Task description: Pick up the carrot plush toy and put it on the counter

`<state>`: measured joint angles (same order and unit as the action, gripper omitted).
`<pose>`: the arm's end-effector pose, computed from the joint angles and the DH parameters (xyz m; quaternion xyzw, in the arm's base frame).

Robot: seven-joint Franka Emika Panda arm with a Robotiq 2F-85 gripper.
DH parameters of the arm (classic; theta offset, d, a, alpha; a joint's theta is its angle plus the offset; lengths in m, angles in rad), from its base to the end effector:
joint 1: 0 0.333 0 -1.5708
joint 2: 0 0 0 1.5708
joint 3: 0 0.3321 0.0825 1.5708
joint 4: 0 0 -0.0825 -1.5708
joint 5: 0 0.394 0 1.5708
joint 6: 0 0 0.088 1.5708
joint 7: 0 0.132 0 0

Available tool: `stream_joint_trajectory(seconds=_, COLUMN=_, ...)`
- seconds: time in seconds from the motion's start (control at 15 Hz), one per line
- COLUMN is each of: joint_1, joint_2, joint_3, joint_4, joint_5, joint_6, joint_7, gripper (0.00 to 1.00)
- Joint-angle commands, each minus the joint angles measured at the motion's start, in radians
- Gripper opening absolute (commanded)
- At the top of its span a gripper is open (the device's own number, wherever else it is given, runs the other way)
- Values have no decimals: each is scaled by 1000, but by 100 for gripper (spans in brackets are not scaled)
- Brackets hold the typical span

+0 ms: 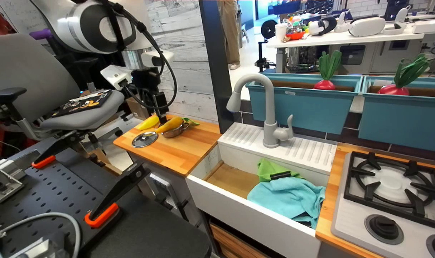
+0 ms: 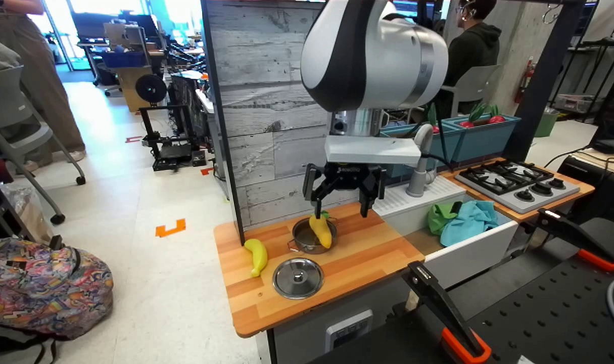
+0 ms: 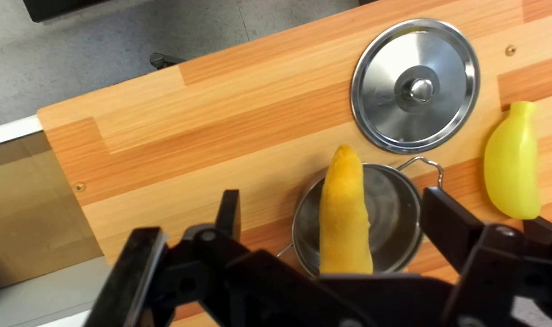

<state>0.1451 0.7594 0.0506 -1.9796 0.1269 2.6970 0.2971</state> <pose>0.5900 0.1155 0.0517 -0.9922 0.1148 0.0313 0.0371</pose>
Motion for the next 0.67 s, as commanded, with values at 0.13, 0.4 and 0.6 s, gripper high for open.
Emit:
stream_joint_trajectory(seconds=0.13, joint_1=59, joint_2=121, joint_3=-44, joint_4=135, joint_5=2, joint_6=20, joint_7=57, gripper=100)
stream_joint_trajectory(seconds=0.4, joint_1=81, joint_2=180, joint_3=-76, joint_4=211, joint_5=-3, joint_6=3, joint_7=89, gripper=100)
stream_joint_trajectory(seconds=0.6, joint_1=94, joint_2=219, joint_3=-91, joint_4=261, joint_5=-6, joint_6=-7, joint_7=104, gripper=100)
